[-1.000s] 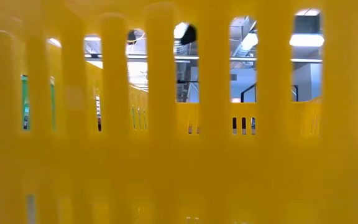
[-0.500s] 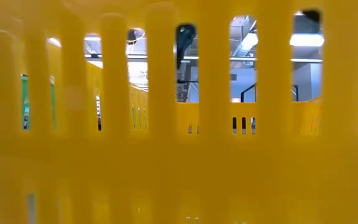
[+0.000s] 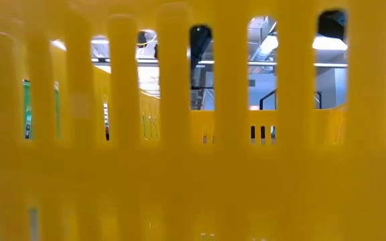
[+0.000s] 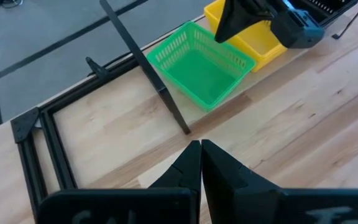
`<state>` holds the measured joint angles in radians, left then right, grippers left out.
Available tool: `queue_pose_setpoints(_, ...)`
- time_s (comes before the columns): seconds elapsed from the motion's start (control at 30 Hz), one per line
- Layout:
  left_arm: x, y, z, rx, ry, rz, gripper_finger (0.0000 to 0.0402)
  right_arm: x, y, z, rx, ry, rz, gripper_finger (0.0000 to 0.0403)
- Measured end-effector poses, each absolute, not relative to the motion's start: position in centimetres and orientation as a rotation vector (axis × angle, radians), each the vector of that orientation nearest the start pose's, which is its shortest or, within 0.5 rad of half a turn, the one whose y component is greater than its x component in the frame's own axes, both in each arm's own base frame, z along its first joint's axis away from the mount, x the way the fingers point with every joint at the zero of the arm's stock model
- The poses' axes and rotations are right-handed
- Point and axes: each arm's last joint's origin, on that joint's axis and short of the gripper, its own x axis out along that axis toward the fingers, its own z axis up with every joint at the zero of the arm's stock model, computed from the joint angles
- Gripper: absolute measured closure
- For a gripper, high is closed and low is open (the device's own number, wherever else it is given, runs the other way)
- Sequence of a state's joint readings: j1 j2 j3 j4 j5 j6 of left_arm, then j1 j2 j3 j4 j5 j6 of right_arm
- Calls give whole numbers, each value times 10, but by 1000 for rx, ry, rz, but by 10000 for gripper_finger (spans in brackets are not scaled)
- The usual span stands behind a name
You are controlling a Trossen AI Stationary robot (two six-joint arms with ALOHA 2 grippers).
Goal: Stack baskets on shelf by color
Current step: Put the top left green bin on the shelf
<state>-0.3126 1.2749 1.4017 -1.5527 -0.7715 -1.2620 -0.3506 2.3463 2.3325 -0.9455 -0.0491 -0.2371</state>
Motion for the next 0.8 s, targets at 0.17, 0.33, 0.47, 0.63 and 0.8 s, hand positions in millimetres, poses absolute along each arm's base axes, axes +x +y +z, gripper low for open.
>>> queue_pose_setpoints(0.17,189,-40,358,-354,750,1012,401,475,-178,270,3,953,-158,403)
queue_pose_setpoints(0.33,190,-40,359,-367,740,1012,401,475,-184,266,60,935,-121,403)
queue_pose_setpoints(0.47,192,-41,359,-375,727,1000,401,476,-190,251,98,970,-116,403)
queue_pose_setpoints(0.63,193,-41,359,-384,717,995,401,477,-186,244,106,997,-76,403)
queue_pose_setpoints(0.8,193,-41,359,-388,715,996,401,484,-185,248,81,923,-84,403)
